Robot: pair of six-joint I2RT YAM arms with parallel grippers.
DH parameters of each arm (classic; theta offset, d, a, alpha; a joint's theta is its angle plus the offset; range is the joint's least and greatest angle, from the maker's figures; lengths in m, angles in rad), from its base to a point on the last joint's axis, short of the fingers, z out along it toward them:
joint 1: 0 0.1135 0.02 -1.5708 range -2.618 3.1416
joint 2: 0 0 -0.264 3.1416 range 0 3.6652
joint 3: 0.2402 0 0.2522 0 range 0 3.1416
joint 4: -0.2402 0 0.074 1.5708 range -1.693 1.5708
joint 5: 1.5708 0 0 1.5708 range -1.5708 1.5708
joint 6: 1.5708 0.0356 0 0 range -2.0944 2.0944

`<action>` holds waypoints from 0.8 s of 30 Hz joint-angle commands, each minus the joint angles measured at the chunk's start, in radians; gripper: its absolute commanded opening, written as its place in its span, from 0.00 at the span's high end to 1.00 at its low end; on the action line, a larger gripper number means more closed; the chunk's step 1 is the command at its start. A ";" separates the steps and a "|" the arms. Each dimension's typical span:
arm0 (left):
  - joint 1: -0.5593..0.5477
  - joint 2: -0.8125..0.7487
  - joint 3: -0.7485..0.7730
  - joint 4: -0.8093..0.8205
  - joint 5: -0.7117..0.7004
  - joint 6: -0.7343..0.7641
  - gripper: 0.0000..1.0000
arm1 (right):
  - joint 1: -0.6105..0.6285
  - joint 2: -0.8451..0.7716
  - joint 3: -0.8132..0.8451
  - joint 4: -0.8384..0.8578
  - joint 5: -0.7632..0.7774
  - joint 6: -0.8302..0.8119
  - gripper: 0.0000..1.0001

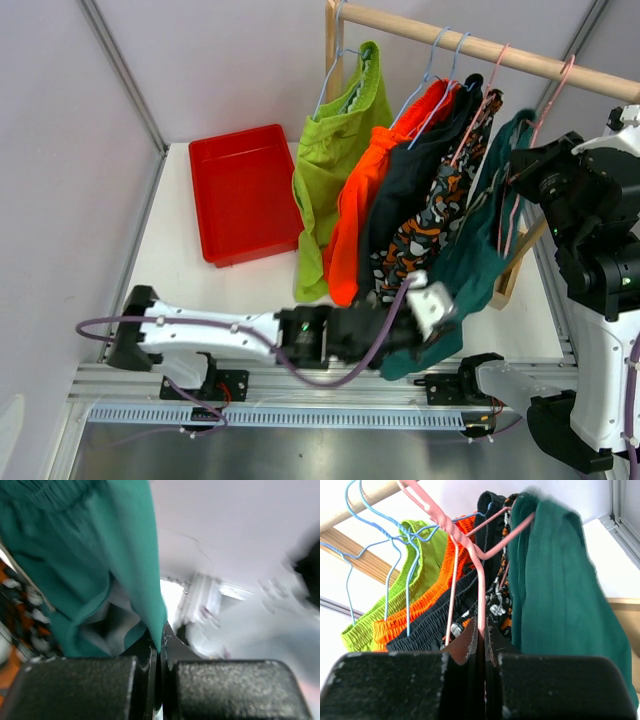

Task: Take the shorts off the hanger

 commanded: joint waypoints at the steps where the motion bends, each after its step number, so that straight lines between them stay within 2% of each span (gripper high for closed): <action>1: -0.167 -0.124 -0.178 0.075 -0.087 -0.063 1.00 | -0.001 0.002 0.041 0.110 0.036 -0.026 1.00; 4: -0.256 -0.137 -0.284 0.091 -0.105 -0.121 1.00 | -0.001 0.013 0.061 0.106 0.055 -0.041 1.00; 6: -0.290 -0.101 -0.295 0.088 -0.121 -0.144 1.00 | -0.001 0.018 0.073 0.100 0.061 -0.048 1.00; 9: -0.305 -0.060 -0.289 0.082 -0.131 -0.181 1.00 | -0.001 0.015 0.084 0.084 0.062 -0.039 1.00; 12: -0.298 -0.009 -0.205 0.062 -0.176 -0.157 1.00 | 0.000 0.002 0.101 0.049 0.050 -0.016 1.00; 15: -0.241 0.050 -0.073 -0.018 -0.199 -0.121 1.00 | -0.001 -0.022 0.122 -0.031 0.019 0.015 1.00; 20: -0.068 0.124 0.088 -0.101 -0.179 -0.075 1.00 | 0.000 -0.091 0.110 -0.173 -0.080 0.075 1.00; 24: 0.055 0.196 0.292 -0.186 -0.154 -0.061 1.00 | -0.001 -0.108 0.165 -0.299 -0.152 0.101 1.00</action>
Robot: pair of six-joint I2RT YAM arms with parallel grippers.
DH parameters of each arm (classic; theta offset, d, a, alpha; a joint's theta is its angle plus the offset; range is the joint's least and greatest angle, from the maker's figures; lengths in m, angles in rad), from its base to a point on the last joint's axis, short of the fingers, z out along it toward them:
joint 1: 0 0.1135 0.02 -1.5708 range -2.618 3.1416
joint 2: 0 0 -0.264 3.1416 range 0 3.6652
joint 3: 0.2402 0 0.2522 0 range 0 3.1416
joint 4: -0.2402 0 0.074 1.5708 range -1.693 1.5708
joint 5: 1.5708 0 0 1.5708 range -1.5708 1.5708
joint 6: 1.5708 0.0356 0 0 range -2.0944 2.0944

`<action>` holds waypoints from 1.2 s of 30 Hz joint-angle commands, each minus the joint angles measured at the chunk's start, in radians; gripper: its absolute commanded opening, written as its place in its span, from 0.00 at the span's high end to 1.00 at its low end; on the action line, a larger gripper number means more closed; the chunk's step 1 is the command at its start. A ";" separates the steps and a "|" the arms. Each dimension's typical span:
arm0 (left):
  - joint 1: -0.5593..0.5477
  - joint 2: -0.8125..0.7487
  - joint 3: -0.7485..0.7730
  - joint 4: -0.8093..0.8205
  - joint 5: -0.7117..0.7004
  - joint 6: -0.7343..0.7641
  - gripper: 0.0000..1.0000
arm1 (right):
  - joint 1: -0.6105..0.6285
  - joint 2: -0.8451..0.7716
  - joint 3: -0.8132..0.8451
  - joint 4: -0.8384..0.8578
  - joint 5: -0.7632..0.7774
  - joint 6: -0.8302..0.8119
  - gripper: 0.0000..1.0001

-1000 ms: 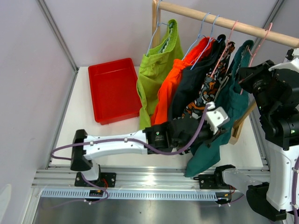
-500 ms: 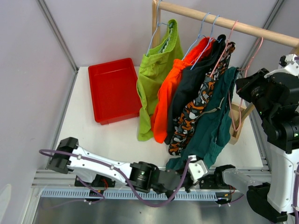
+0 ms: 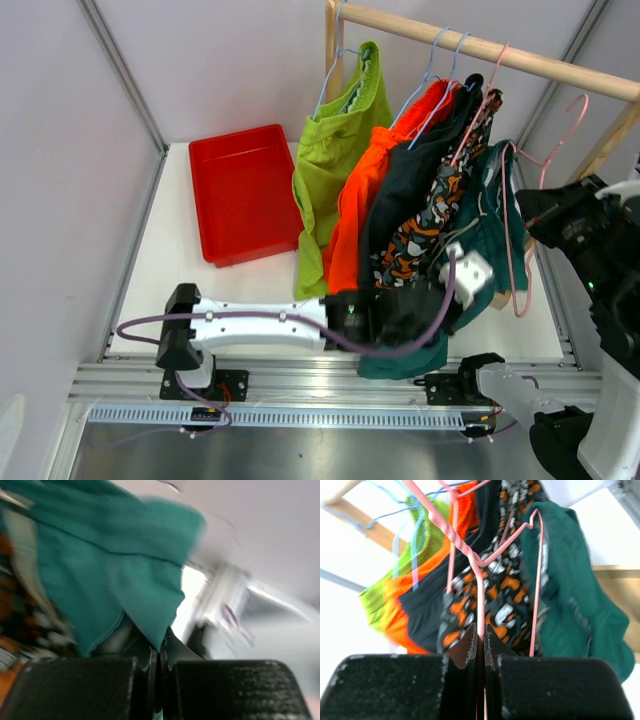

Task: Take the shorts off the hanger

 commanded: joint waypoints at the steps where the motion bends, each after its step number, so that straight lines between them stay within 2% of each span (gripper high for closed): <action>1: 0.128 0.051 0.205 -0.081 0.025 0.028 1.00 | -0.005 -0.024 0.099 -0.073 -0.084 0.044 1.00; 5: 0.191 0.095 0.299 -0.150 0.039 0.018 1.00 | -0.003 -0.027 0.155 -0.152 -0.139 0.076 1.00; 8: 0.171 0.040 0.238 -0.164 0.063 -0.001 1.00 | -0.003 0.011 0.228 -0.168 -0.114 0.052 1.00; 11: 0.072 -0.072 0.104 -0.170 -0.005 -0.002 1.00 | -0.003 0.075 0.290 -0.150 -0.075 0.013 1.00; 13: -0.049 -0.165 0.020 -0.187 -0.087 0.021 1.00 | -0.003 0.097 0.290 -0.097 -0.049 -0.016 1.00; 15: -0.170 -0.216 -0.035 -0.286 -0.226 -0.007 1.00 | -0.002 0.138 0.294 -0.064 -0.031 -0.039 1.00; 20: -0.347 -0.377 -0.060 -0.622 -0.404 -0.194 1.00 | -0.002 0.227 0.339 0.032 0.058 -0.106 1.00; 21: -0.385 -0.391 -0.034 -0.767 -0.459 -0.275 1.00 | -0.002 0.249 0.343 0.046 0.074 -0.114 1.00; 23: -0.413 -0.412 0.015 -0.921 -0.516 -0.359 1.00 | -0.005 0.263 0.339 0.095 0.100 -0.131 1.00; 24: -0.428 -0.419 0.066 -1.076 -0.547 -0.454 1.00 | -0.006 0.279 0.339 0.107 0.124 -0.137 1.00; 27: -0.428 -0.440 0.112 -1.336 -0.653 -0.634 1.00 | -0.019 0.309 0.333 0.156 0.158 -0.152 1.00; 28: -0.428 -0.449 0.118 -1.371 -0.686 -0.651 1.00 | -0.026 0.312 0.323 0.167 0.157 -0.155 1.00; 33: -0.413 -0.569 0.143 -1.376 -0.747 -0.590 1.00 | -0.120 0.329 0.258 0.213 0.104 -0.160 1.00; 36: -0.337 -0.635 0.138 -1.357 -0.760 -0.521 1.00 | -0.186 0.335 0.227 0.233 0.058 -0.160 1.00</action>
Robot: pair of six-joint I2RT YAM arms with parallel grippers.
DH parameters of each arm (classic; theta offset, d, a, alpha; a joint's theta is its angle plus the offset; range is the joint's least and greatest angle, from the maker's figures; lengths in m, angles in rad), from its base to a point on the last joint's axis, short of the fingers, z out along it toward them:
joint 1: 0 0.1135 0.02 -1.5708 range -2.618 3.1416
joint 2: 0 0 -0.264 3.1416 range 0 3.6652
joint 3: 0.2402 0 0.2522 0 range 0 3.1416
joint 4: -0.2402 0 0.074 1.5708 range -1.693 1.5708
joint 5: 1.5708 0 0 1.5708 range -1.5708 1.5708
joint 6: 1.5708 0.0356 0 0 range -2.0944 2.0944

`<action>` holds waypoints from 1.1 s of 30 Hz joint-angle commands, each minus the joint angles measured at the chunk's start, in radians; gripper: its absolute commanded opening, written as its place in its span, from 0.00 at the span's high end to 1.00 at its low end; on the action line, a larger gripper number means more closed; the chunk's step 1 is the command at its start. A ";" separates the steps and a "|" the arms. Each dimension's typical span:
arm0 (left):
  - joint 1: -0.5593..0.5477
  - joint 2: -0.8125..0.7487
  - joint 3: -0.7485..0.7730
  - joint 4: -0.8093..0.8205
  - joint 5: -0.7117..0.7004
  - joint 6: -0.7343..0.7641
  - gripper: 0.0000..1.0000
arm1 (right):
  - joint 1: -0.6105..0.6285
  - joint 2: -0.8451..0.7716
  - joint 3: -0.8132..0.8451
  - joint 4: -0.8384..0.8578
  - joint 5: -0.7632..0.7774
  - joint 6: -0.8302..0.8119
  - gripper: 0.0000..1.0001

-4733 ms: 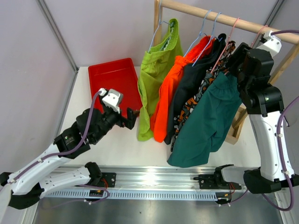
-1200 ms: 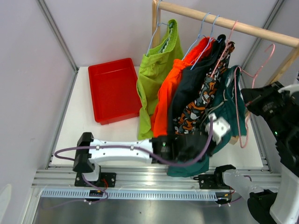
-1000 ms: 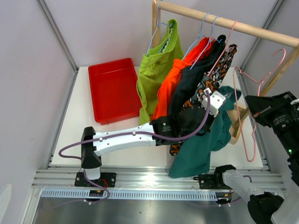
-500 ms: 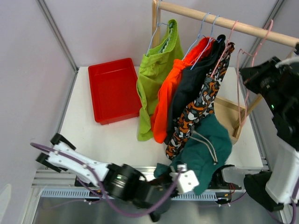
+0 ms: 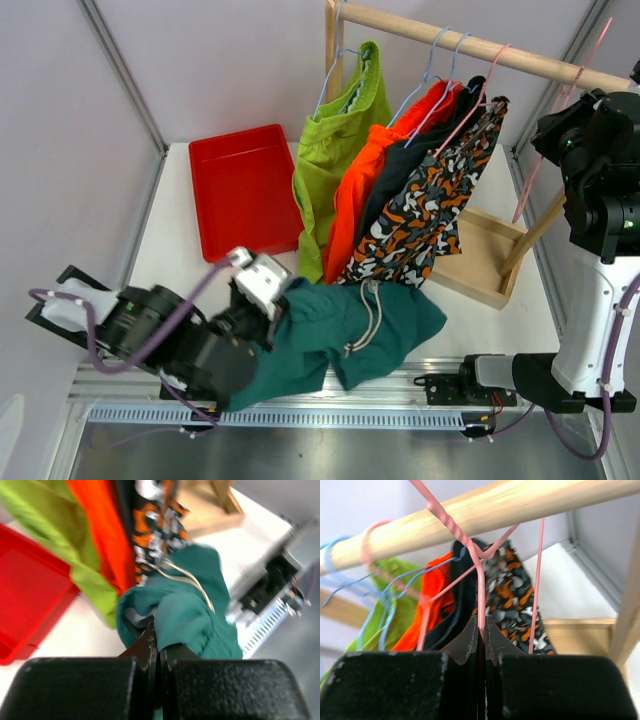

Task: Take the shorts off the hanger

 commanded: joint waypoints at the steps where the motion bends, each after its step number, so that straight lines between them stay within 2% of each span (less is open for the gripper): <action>1: 0.088 -0.100 0.038 -0.115 -0.108 0.053 1.00 | -0.041 0.003 -0.042 0.088 -0.054 -0.020 1.00; 2: 0.143 -0.114 0.029 -0.066 -0.105 0.124 1.00 | -0.085 0.003 -0.058 0.095 -0.074 -0.017 1.00; 7: 0.281 -0.186 0.052 0.086 -0.150 0.344 1.00 | -0.164 0.009 -0.142 0.150 -0.227 0.029 1.00; 8: 0.342 -0.198 0.056 0.121 -0.151 0.437 1.00 | -0.171 0.001 -0.185 0.163 -0.263 0.035 1.00; 10: 0.401 -0.224 0.044 0.274 -0.147 0.556 1.00 | -0.179 -0.014 -0.227 0.192 -0.292 0.042 1.00; 11: 0.456 -0.241 0.026 0.372 -0.148 0.661 1.00 | -0.181 -0.031 -0.266 0.209 -0.292 0.040 1.00; 13: 0.516 -0.241 0.018 0.457 -0.147 0.758 1.00 | -0.182 -0.046 -0.300 0.215 -0.289 0.042 1.00; 14: 0.582 -0.219 0.016 0.474 -0.138 0.810 1.00 | -0.184 -0.056 -0.335 0.220 -0.291 0.042 1.00; 16: 0.662 -0.188 0.042 0.477 -0.075 0.831 1.00 | -0.187 -0.083 -0.372 0.235 -0.301 0.046 1.00; 18: 0.807 -0.165 0.055 0.521 -0.005 0.857 1.00 | -0.188 -0.111 -0.427 0.250 -0.315 0.052 1.00; 19: 0.858 -0.160 0.061 0.537 0.091 0.860 1.00 | -0.188 -0.120 -0.444 0.252 -0.320 0.054 1.00; 20: 0.969 -0.152 0.078 0.548 0.146 0.855 1.00 | -0.188 -0.129 -0.463 0.253 -0.321 0.062 1.00; 24: 1.218 -0.044 0.176 0.571 0.359 0.835 1.00 | -0.190 -0.172 -0.561 0.292 -0.335 0.074 1.00; 28: 1.383 0.117 0.370 0.578 0.519 0.828 1.00 | -0.193 -0.177 -0.616 0.301 -0.335 0.066 1.00; 30: 1.475 0.198 0.557 0.554 0.589 0.815 1.00 | -0.197 -0.169 -0.623 0.302 -0.338 0.065 1.00; 32: 1.542 0.329 0.663 0.534 0.615 0.818 1.00 | -0.200 -0.165 -0.629 0.305 -0.346 0.063 1.00; 33: 1.558 0.369 0.797 0.531 0.620 0.829 1.00 | -0.202 -0.166 -0.630 0.305 -0.346 0.063 1.00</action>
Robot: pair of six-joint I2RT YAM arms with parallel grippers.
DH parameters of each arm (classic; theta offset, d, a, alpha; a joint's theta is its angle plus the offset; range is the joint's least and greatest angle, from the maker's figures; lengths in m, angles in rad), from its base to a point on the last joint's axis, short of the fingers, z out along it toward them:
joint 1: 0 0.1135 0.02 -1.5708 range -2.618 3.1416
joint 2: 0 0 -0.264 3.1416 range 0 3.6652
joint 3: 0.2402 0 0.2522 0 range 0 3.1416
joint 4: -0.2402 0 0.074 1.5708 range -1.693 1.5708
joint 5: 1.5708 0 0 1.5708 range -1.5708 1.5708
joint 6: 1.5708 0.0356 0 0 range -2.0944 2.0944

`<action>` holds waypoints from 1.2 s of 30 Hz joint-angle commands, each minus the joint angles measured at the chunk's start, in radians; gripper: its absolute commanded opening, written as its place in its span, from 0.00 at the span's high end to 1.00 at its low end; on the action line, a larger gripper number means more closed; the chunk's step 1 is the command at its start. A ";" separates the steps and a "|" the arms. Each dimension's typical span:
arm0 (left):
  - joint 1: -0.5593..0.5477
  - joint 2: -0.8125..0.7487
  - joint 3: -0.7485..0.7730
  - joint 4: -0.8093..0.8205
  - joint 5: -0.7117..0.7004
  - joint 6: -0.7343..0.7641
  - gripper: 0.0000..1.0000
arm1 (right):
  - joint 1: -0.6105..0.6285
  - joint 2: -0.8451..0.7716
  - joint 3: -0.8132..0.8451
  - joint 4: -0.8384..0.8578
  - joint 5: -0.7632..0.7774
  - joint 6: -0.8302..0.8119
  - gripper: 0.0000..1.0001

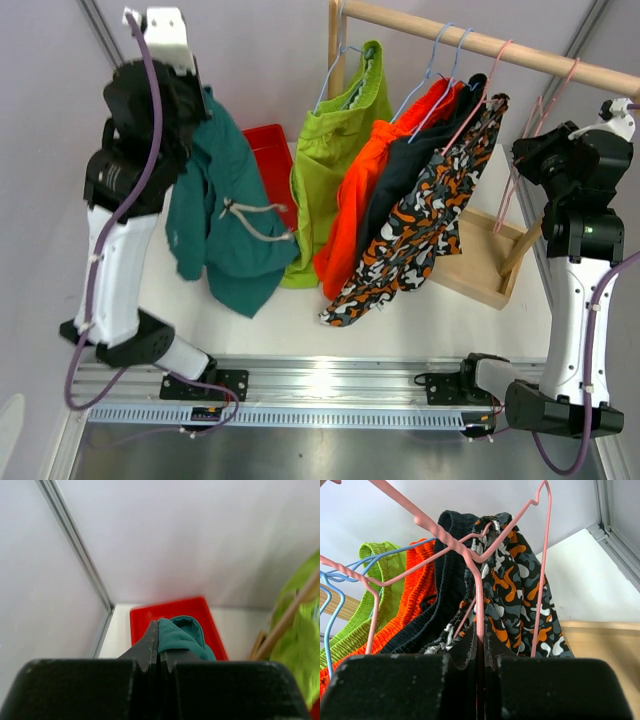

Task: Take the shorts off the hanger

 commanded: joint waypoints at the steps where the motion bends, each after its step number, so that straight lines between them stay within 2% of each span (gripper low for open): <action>1: 0.088 0.132 0.243 0.065 0.124 0.037 1.00 | -0.010 0.016 -0.032 -0.094 -0.023 0.006 1.00; 3: 0.124 0.156 0.268 0.117 0.179 0.032 1.00 | -0.011 0.010 -0.043 -0.087 -0.023 0.008 1.00; 5: 0.170 0.173 0.230 0.161 0.208 0.011 1.00 | -0.011 0.005 -0.060 -0.081 -0.022 0.006 0.99; 7: 0.203 0.197 0.194 0.221 0.228 0.003 1.00 | -0.013 -0.002 -0.074 -0.077 -0.023 0.008 0.92; 10: 0.240 0.291 0.199 0.238 0.221 -0.004 1.00 | -0.014 -0.011 -0.095 -0.072 -0.029 0.003 0.61; 11: 0.253 0.314 0.199 0.237 0.236 -0.018 1.00 | -0.014 -0.013 -0.100 -0.071 -0.032 0.000 0.37; 12: 0.266 0.355 0.199 0.237 0.256 -0.035 1.00 | -0.014 -0.016 -0.106 -0.069 -0.029 0.000 0.26; 13: 0.286 0.374 0.185 0.237 0.280 -0.064 1.00 | -0.014 -0.022 -0.108 -0.069 -0.026 -0.001 0.19; 14: 0.297 0.394 0.180 0.235 0.294 -0.069 1.00 | -0.014 -0.024 -0.108 -0.074 -0.022 -0.001 0.07; 15: 0.305 0.429 0.171 0.232 0.315 -0.102 1.00 | -0.014 -0.027 -0.108 -0.075 -0.017 0.000 0.02; 21: 0.311 0.510 0.081 0.256 0.372 -0.133 0.99 | -0.016 -0.067 -0.117 -0.098 0.018 0.006 0.01; 22: 0.312 0.530 0.082 0.255 0.371 -0.141 0.91 | -0.016 -0.074 -0.117 -0.110 0.024 0.006 0.00; 23: 0.312 0.539 0.079 0.252 0.366 -0.149 0.73 | -0.016 -0.093 -0.117 -0.116 0.035 0.006 0.01; 24: 0.314 0.547 0.081 0.243 0.363 -0.156 0.45 | -0.016 -0.103 -0.117 -0.126 0.038 0.008 0.01; 25: 0.314 0.552 0.081 0.237 0.360 -0.173 0.01 | -0.016 -0.116 -0.117 -0.135 0.041 0.009 0.01; 31: 0.314 0.475 0.050 0.177 0.273 -0.214 0.01 | -0.016 -0.243 -0.102 -0.224 0.081 0.006 0.01; 36: 0.311 0.269 -0.080 0.135 0.236 -0.248 0.01 | -0.016 -0.298 -0.011 -0.279 0.067 0.003 0.01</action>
